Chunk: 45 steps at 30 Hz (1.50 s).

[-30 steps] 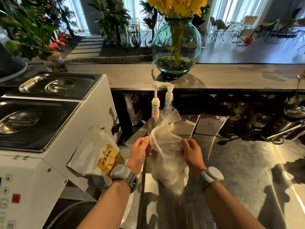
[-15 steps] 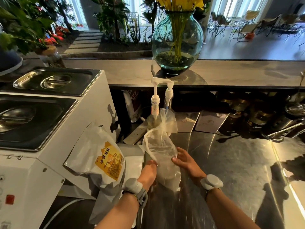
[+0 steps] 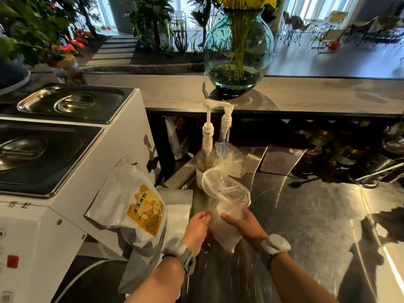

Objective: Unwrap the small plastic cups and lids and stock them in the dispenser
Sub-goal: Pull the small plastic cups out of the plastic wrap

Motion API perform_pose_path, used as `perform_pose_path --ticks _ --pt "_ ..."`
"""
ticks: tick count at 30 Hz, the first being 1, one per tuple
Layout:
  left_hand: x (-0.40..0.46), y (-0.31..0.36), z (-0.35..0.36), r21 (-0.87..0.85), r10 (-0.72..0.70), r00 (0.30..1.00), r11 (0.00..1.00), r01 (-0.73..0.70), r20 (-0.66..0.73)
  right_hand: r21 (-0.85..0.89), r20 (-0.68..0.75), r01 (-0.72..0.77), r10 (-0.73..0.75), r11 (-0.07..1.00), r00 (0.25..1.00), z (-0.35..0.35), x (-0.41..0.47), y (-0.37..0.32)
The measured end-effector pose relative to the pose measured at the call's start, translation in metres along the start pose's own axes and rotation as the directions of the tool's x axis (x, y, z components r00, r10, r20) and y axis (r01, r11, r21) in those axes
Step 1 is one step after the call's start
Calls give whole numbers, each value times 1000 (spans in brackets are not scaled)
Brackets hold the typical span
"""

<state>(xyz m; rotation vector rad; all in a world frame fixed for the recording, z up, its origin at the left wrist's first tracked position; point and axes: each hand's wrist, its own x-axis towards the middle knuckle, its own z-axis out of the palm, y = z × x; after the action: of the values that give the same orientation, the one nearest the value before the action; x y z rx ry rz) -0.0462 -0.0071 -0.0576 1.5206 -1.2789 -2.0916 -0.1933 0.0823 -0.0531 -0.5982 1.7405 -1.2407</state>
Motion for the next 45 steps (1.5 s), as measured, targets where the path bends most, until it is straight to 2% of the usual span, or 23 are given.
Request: perform_pose_path --ticks 3,6,8,10,13,15,17,20,22,27,29,31,35,38,41,42,45 --pt "-4 2 -4 -15 101 995 995 -101 -20 125 -9 -31 32 992 999 -1 3 -4" --pt "-6 9 -5 19 177 983 984 -176 -56 320 66 -137 122 938 990 0 4 0" --pt "-15 19 -3 -42 159 986 986 -162 -58 430 150 -187 135 883 980 3 3 4" --pt "-27 30 3 -142 72 997 987 -70 8 478 189 -184 104 859 976 6 3 4" --pt "-39 38 8 -282 25 986 959 22 162 460 194 -148 64 876 979 12 3 -6" --pt "-42 38 7 -304 66 976 953 1 210 383 159 -97 37 919 987 13 2 -13" --pt "-37 40 6 -246 134 974 965 -86 183 318 154 -51 2 947 988 11 2 -16" --pt "-30 49 0 -62 216 975 975 -212 60 321 129 -28 -14 947 992 5 2 -21" --pt "-31 54 -2 -64 271 959 962 -266 80 367 111 -26 -17 930 994 3 1 -25" --pt "-37 63 -6 -127 297 947 951 -281 125 478 100 -50 2 877 995 -1 2 -25" --pt "-38 66 -6 -118 307 946 948 -294 105 450 109 -51 2 892 994 -5 3 -24" --pt "-37 70 -9 -39 348 934 937 -346 79 376 78 -28 -1 926 997 -8 3 -23" --pt "-31 72 -14 173 421 906 889 -423 53 365 -171 44 20 930 985 -20 7 -21" --pt "-27 71 -11 144 420 906 895 -422 49 340 -187 89 -25 936 982 -18 3 -29" --pt "-21 69 -7 134 383 919 920 -369 -95 161 -118 122 -103 979 988 -10 1 -35" --pt "-19 68 -6 159 387 912 917 -366 -135 68 -122 139 -130 988 984 -9 2 -36" --pt "-20 69 -5 215 430 883 895 -390 -190 -64 -188 180 -189 982 964 -9 7 -38"
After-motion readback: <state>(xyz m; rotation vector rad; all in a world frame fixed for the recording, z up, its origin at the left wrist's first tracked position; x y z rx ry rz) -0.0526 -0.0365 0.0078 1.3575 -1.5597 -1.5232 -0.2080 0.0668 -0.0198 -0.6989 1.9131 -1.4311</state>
